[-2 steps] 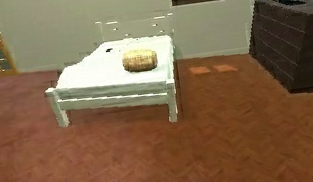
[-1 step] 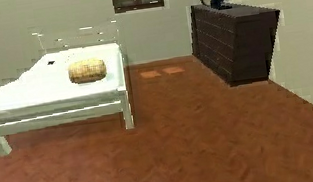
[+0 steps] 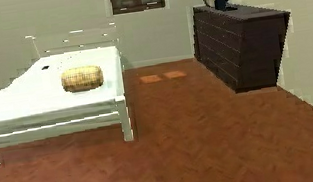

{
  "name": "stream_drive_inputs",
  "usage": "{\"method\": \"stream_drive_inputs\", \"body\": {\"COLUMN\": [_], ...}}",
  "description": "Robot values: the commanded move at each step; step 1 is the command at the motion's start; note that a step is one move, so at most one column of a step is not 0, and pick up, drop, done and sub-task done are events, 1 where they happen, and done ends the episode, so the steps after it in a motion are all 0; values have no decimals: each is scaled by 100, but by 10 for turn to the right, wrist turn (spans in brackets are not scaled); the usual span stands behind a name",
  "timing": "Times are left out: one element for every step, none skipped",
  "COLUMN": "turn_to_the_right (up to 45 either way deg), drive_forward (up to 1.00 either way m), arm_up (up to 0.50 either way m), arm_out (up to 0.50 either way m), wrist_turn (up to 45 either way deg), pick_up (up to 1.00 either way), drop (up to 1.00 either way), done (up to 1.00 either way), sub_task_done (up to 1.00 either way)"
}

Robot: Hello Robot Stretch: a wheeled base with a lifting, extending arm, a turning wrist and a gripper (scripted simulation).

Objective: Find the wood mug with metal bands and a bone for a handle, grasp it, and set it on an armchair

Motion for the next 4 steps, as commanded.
{"method": "stream_drive_inputs", "body": {"turn_to_the_right": [-450, 0, 450, 30], "drive_forward": [0, 30, 0, 0], "arm_up": [0, 0, 0, 0], "arm_out": [0, 0, 0, 0], "wrist_turn": [0, 0, 0, 0], "pick_up": [0, 0, 0, 0], "drop": [0, 0, 0, 0], "done": [0, 0, 0, 0], "sub_task_done": [0, 0, 0, 0]}}
